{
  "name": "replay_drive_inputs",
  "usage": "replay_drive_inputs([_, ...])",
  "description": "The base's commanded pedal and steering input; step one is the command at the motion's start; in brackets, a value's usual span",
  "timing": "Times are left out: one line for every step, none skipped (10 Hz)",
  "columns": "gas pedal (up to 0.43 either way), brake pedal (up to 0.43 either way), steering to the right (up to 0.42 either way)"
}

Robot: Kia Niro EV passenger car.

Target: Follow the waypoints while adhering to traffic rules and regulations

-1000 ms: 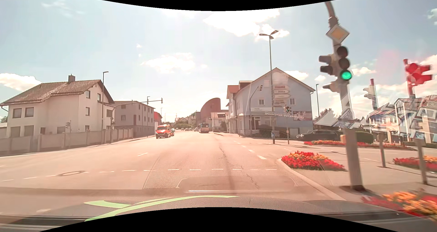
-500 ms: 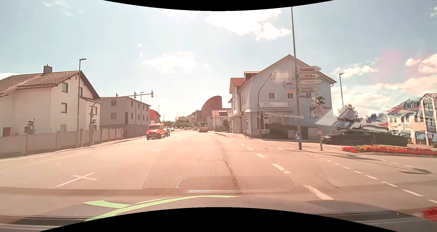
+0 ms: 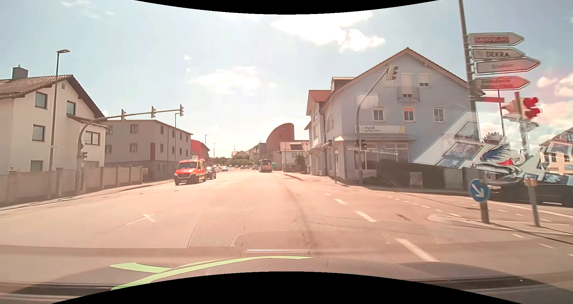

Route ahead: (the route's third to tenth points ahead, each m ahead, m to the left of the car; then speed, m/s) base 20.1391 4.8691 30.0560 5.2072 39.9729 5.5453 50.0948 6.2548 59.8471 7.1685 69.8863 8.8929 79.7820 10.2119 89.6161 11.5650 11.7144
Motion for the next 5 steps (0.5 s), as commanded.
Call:
replay_drive_inputs([0.157, 0.0, -0.009])
replay_drive_inputs([0.157, 0.0, -0.009])
replay_drive_inputs([0.157, 0.0, -0.011])
replay_drive_inputs([0.157, 0.0, -0.015])
replay_drive_inputs([0.15, 0.0, -0.015])
